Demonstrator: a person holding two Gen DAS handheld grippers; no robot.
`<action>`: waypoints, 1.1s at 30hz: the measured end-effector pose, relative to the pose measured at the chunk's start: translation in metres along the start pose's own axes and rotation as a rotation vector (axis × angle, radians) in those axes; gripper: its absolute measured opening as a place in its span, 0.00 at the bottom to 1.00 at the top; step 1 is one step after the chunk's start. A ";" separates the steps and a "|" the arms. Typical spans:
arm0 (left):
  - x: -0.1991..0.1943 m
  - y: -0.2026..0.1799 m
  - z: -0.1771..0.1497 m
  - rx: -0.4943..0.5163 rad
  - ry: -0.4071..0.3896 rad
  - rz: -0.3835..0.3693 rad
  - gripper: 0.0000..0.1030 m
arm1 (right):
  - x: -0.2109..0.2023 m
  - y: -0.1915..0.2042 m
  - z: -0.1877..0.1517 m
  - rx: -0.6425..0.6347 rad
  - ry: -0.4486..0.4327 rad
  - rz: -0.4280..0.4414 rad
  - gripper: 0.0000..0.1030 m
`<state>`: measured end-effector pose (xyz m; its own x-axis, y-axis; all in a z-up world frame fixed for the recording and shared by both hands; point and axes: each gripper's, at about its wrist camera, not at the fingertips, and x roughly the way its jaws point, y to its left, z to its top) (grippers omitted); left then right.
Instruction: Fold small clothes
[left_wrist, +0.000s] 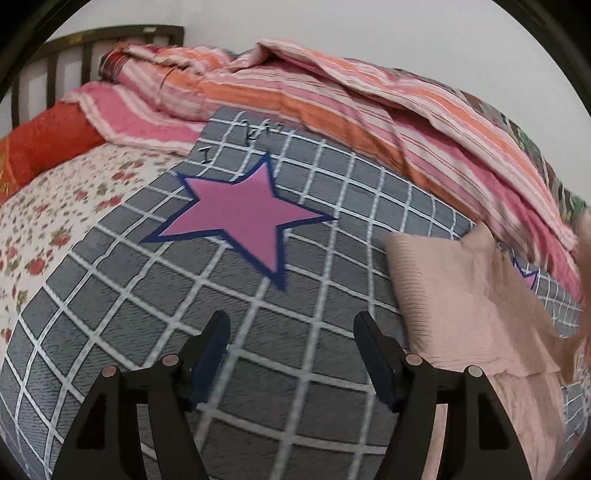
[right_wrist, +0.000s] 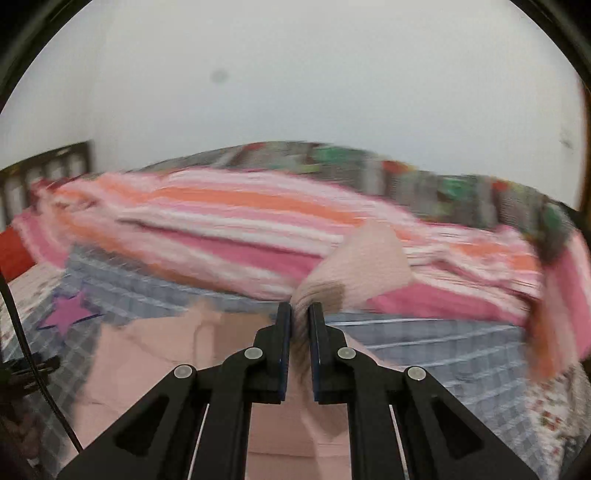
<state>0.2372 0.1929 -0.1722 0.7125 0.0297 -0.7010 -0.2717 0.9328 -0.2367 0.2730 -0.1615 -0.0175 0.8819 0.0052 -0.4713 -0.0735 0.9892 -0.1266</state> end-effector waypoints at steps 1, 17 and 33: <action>-0.001 0.003 0.000 -0.007 -0.001 -0.004 0.65 | 0.006 0.017 -0.002 -0.018 0.008 0.028 0.09; -0.012 -0.016 -0.009 0.142 -0.017 -0.103 0.65 | 0.063 0.137 -0.071 -0.147 0.245 0.316 0.13; -0.005 -0.184 0.005 0.267 0.116 -0.246 0.86 | 0.022 -0.113 -0.143 0.191 0.292 0.004 0.43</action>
<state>0.2871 0.0234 -0.1218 0.6533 -0.2337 -0.7201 0.0877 0.9681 -0.2347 0.2341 -0.2939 -0.1389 0.7093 -0.0054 -0.7049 0.0362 0.9989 0.0287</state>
